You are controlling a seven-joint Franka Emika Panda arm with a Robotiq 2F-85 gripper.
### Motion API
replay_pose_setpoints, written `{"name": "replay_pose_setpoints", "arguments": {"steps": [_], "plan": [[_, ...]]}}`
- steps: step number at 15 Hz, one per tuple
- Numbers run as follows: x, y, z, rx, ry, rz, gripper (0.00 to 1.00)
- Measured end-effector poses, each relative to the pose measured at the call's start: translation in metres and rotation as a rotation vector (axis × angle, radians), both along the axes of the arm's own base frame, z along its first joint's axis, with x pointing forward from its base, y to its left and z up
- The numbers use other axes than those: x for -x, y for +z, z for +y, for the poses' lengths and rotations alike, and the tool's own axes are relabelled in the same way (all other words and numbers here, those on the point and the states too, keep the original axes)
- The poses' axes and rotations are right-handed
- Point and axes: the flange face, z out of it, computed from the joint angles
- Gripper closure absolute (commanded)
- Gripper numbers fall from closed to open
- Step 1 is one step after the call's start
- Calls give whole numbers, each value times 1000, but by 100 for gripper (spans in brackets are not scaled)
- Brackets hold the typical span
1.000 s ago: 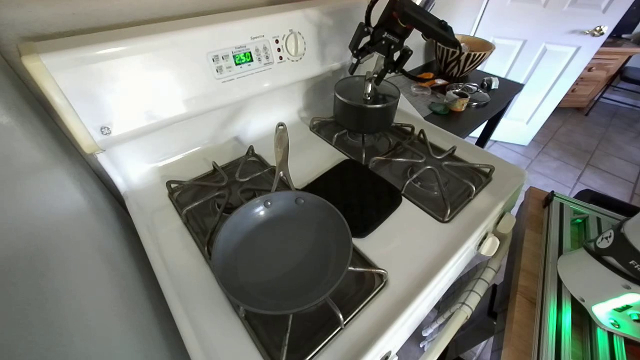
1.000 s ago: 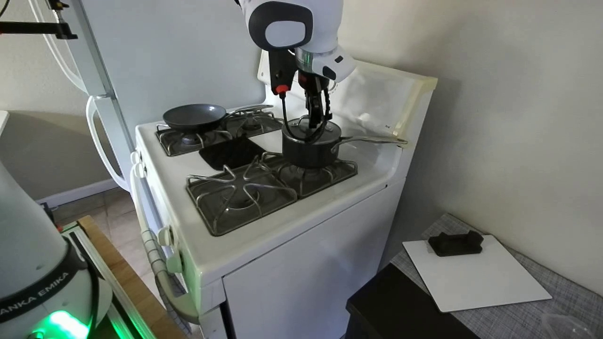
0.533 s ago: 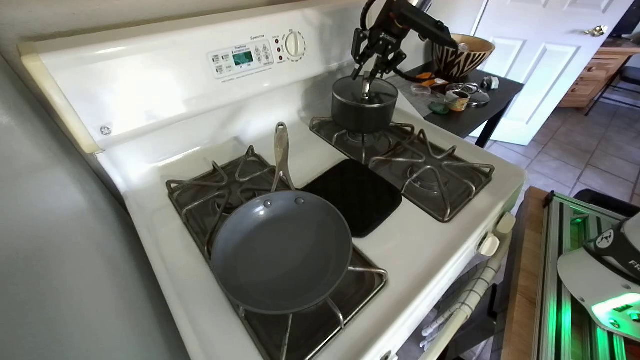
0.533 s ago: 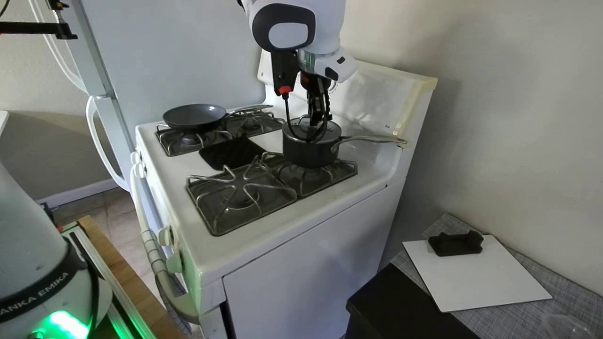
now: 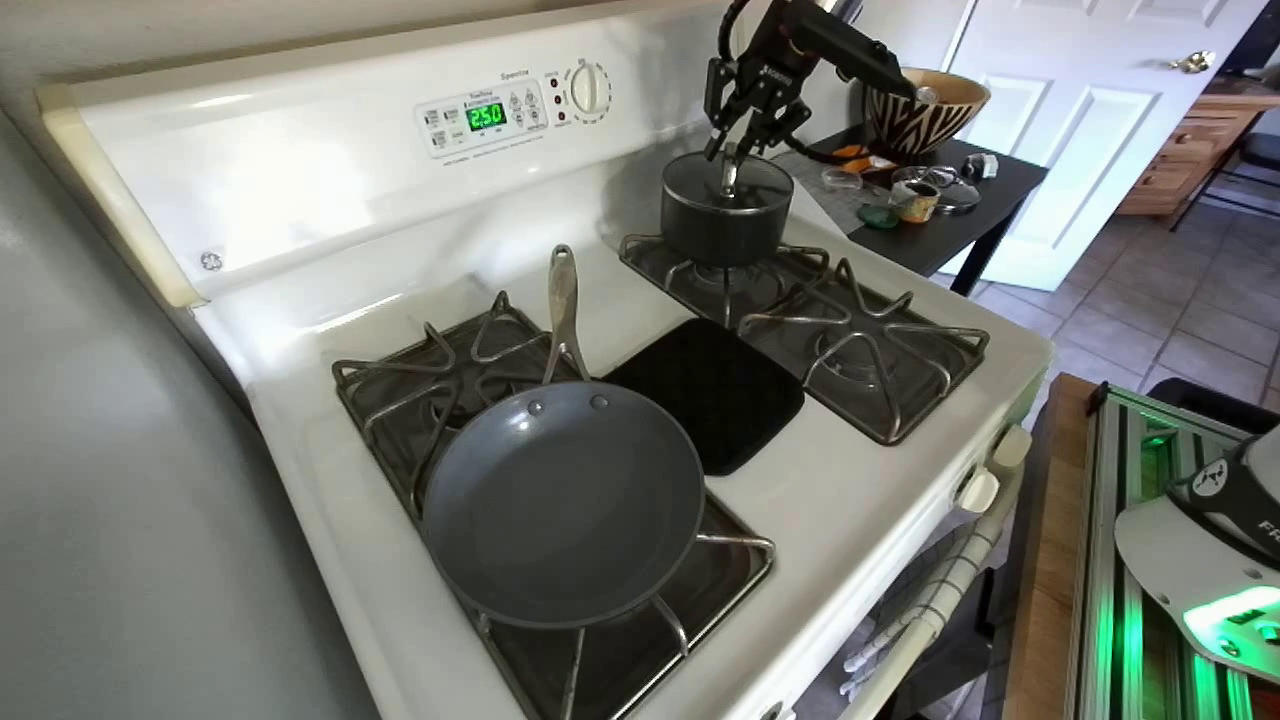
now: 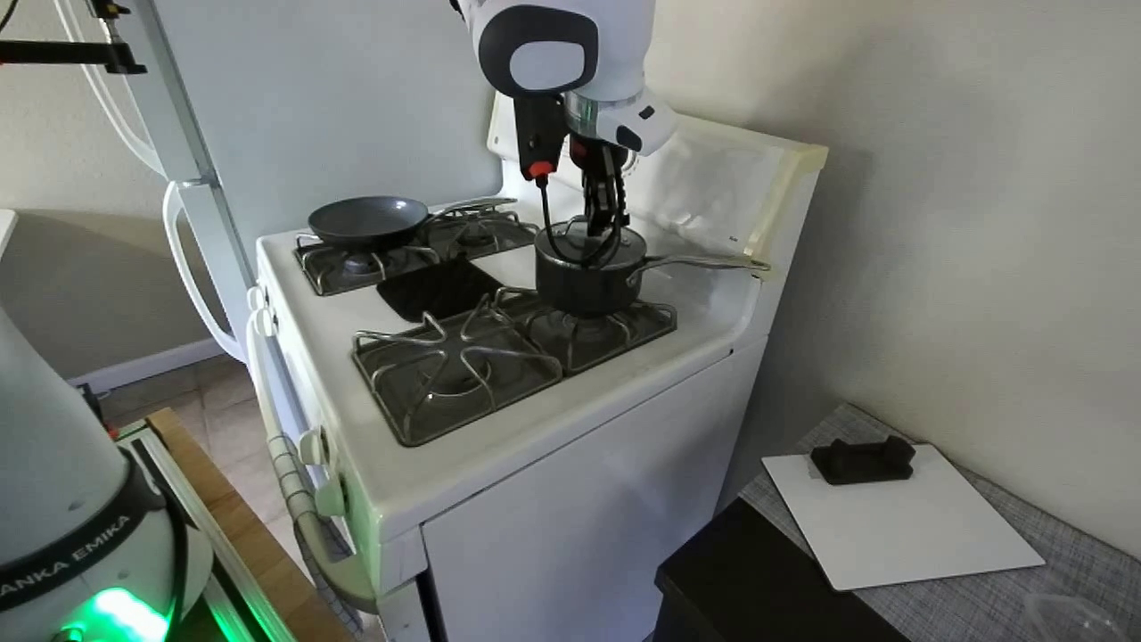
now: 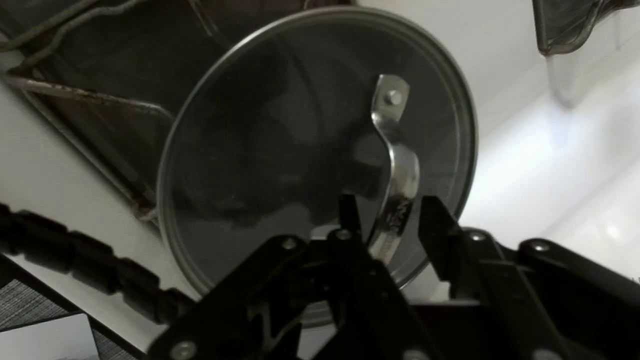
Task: Pick up the clear pot lid and put it on the black oven mat
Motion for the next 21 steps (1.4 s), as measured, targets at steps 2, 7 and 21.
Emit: {"name": "replay_pose_setpoints", "arguments": {"steps": [2,7,21], "plan": [[0,-1,0,1,0,2,100],[0,0,0,1,1,1,98],[-2,6,1,2,3,-11,98]]}}
